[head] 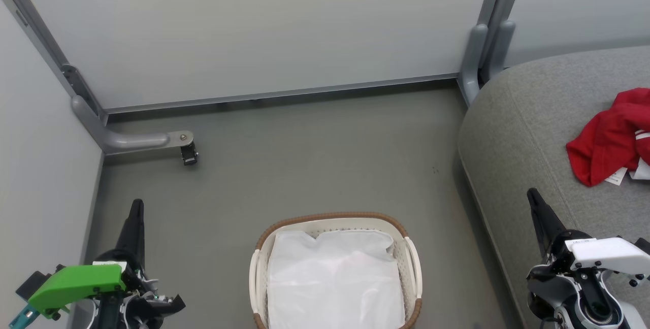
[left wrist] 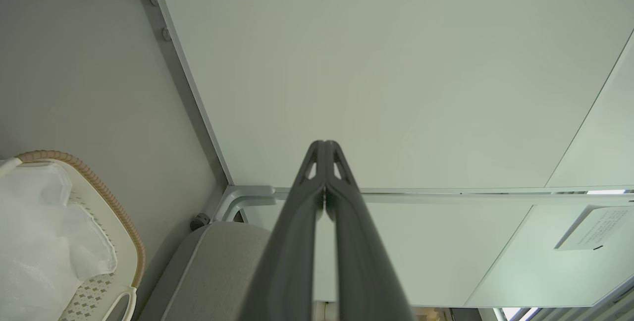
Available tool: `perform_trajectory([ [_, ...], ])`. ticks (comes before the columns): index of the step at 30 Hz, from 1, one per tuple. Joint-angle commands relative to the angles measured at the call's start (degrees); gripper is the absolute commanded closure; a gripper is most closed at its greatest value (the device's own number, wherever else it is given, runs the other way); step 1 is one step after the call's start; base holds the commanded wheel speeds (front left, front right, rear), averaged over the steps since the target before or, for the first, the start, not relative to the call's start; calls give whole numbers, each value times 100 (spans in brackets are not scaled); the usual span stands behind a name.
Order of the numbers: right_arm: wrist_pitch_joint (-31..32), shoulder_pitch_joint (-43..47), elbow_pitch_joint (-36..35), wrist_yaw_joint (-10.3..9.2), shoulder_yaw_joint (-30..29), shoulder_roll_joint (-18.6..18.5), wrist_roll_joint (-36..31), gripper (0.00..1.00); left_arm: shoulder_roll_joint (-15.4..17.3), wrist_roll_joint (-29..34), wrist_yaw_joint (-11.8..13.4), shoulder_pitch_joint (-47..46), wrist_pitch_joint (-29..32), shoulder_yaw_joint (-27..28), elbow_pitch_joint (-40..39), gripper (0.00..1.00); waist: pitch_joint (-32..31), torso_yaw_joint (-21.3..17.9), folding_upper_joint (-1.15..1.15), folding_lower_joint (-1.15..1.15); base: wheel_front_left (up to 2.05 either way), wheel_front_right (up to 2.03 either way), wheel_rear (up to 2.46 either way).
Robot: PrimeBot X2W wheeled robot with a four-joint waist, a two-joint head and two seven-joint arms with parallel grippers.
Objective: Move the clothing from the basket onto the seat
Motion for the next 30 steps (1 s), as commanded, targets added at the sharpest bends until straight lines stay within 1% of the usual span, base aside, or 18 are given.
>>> perform_trajectory([
  [1,8,61,-17,-2,-9,-34,21,100,39,-19,-32,-59,21,14,-11,100,0,0,0,0,0,0,0],
  [30,7,62,-17,-2,-8,-34,22,100,40,-20,-31,-59,20,13,-11,100,0,0,0,0,0,0,0],
])
